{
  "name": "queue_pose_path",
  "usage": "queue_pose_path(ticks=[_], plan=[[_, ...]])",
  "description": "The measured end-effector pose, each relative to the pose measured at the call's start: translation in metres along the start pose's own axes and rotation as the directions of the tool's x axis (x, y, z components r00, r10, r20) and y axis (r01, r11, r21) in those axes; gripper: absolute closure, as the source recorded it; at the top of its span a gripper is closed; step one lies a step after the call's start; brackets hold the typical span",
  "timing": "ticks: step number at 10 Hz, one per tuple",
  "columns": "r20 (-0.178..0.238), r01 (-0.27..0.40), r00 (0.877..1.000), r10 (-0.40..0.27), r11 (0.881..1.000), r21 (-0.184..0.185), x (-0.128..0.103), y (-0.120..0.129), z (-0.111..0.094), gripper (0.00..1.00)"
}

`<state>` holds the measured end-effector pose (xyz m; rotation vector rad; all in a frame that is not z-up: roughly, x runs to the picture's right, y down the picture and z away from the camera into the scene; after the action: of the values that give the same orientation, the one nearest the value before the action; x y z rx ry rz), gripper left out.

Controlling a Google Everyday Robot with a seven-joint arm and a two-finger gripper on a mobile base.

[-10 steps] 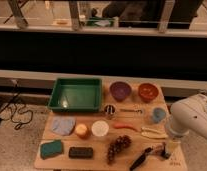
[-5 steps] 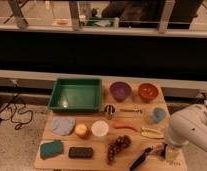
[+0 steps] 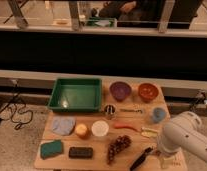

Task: Place brush in paper cup

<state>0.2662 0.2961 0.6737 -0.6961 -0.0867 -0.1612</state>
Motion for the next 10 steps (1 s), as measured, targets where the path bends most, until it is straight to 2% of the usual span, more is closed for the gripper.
queue_pose_path(ticks=[2, 5, 10], plan=[[0.023, 0.015, 1.000, -0.014, 1.000, -0.014, -0.002, 0.003, 0.011, 0.20], [0.027, 0.003, 1.000, -0.002, 0.999, -0.039, -0.001, 0.004, 0.031, 0.20], [0.038, -0.014, 0.999, 0.016, 0.998, -0.065, 0.004, 0.004, 0.045, 0.20]])
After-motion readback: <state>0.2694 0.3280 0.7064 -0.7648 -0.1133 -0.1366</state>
